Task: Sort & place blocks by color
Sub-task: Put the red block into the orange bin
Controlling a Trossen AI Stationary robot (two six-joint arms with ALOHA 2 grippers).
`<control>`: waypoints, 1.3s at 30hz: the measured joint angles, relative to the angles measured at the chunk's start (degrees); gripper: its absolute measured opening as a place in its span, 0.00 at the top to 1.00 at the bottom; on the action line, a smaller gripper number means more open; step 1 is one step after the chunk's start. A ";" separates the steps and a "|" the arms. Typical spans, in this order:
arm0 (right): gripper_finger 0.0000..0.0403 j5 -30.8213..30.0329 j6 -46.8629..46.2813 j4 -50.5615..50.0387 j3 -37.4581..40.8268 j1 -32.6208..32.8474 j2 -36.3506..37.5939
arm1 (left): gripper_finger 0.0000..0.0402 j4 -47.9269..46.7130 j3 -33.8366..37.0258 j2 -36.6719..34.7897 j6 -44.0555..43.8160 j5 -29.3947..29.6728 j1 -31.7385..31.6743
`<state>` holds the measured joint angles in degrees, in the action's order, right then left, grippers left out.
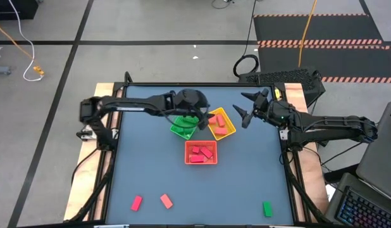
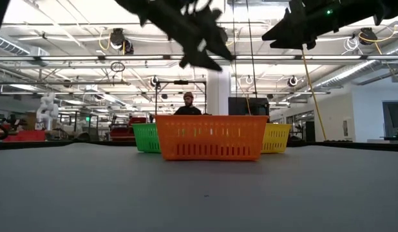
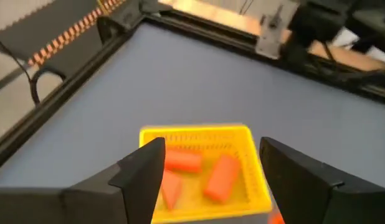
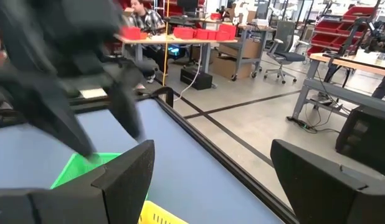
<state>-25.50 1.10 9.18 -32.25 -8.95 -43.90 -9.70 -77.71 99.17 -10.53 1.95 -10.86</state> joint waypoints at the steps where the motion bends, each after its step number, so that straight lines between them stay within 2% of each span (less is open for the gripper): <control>1: 0.22 0.00 0.00 -0.24 0.02 0.00 -0.02 | 0.35 -3.45 -0.25 -1.84 -0.10 0.00 0.60; 5: 0.22 0.00 -0.36 -0.50 0.02 -0.02 -0.04 | 0.39 -13.52 -1.50 -7.84 -2.07 0.03 4.27; 9: 0.22 0.02 -0.87 -0.45 0.02 -0.04 -0.04 | 0.44 -22.31 -1.46 -12.20 -8.32 0.76 9.28; 19: 0.22 0.28 -2.84 -1.10 0.02 0.04 -0.04 | 0.52 -48.43 -1.36 -14.36 -35.11 1.35 23.98; 22: 0.22 0.45 -3.35 -1.32 0.02 0.04 -0.06 | 0.51 -51.95 -1.35 -13.75 -41.96 1.05 28.14; 28: 0.22 2.87 -3.88 -1.06 0.02 0.04 -0.04 | 0.50 -54.68 -1.34 -12.71 -49.40 1.06 35.24; 31: 0.22 3.30 -4.78 -0.94 0.02 0.05 -0.06 | 0.50 -60.19 -1.33 -11.70 -59.03 0.24 37.81; 34: 0.22 3.30 -5.01 -1.18 0.02 0.06 -0.04 | 0.50 -65.51 -1.28 -11.24 -70.68 -3.46 40.82; 39: 0.22 3.32 -6.46 -1.32 0.02 0.07 -0.04 | 0.50 -62.38 -0.39 -10.15 -86.00 -7.81 46.61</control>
<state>-22.17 -5.36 7.86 -32.23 -8.88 -43.94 -72.08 -78.10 89.02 -96.52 -5.86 35.75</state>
